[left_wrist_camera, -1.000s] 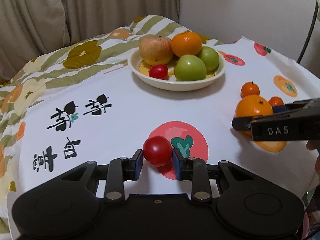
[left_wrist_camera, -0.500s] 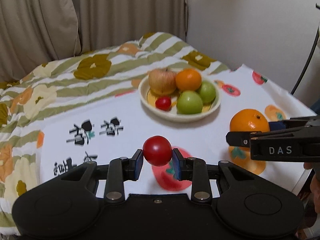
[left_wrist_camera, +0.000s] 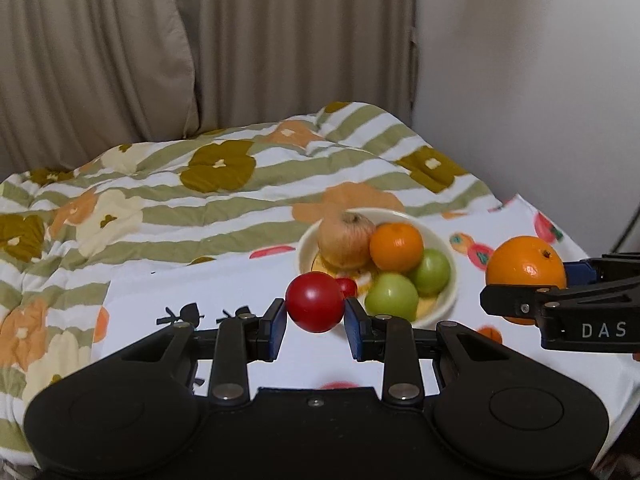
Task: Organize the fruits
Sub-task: 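Carry both fruits over the bowl while the left tool opens to drop the cherry tomato, then lower the orange into the bowl and open the right tool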
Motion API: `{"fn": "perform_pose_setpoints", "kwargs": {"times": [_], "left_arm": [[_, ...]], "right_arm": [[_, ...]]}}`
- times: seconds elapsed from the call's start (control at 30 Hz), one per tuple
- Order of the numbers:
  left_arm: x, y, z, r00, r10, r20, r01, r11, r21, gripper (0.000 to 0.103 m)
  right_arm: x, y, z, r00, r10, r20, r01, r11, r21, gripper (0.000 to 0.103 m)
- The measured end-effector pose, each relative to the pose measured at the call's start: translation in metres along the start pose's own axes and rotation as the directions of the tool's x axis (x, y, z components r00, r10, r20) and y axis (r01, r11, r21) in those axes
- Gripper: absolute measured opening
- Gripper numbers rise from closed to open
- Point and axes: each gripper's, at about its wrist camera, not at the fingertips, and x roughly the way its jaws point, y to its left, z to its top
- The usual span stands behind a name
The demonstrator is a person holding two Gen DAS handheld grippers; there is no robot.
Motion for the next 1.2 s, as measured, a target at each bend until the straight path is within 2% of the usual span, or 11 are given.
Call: {"fn": "perform_pose_setpoints", "kwargs": {"times": [0.43, 0.73, 0.9, 0.97, 1.0, 1.03, 1.2], "left_arm": [[0.072, -0.032, 0.03, 0.996, 0.068, -0.057, -0.071, 0.996, -0.055, 0.035], [0.121, -0.034, 0.029, 0.987, 0.107, -0.123, -0.117, 0.99, -0.078, 0.035], [0.137, -0.033, 0.033, 0.984, 0.126, -0.127, -0.136, 0.988, -0.07, 0.036], [0.138, -0.034, 0.034, 0.983, 0.139, -0.117, -0.147, 0.988, -0.058, 0.053], [0.137, -0.036, 0.034, 0.983, 0.147, -0.111, -0.153, 0.987, -0.049, 0.073], [0.134, -0.037, 0.034, 0.982, 0.158, -0.099, -0.163, 0.986, -0.043, 0.086], [0.122, -0.035, 0.031, 0.981, 0.173, -0.084, -0.176, 0.984, -0.039, 0.087]], "right_arm": [[0.059, -0.069, 0.045, 0.998, 0.058, -0.026, -0.059, 0.997, -0.046, 0.078], [0.098, -0.096, 0.054, 0.993, 0.089, -0.071, -0.093, 0.994, -0.059, 0.078], [0.113, -0.102, 0.057, 0.99, 0.105, -0.089, -0.111, 0.991, -0.068, 0.078], [0.116, -0.103, 0.057, 0.99, 0.111, -0.091, -0.117, 0.991, -0.069, 0.078], [0.118, -0.104, 0.058, 0.989, 0.113, -0.091, -0.119, 0.99, -0.069, 0.078], [0.118, -0.104, 0.059, 0.989, 0.114, -0.091, -0.12, 0.99, -0.07, 0.078], [0.12, -0.105, 0.061, 0.99, 0.114, -0.087, -0.12, 0.99, -0.071, 0.078]]}}
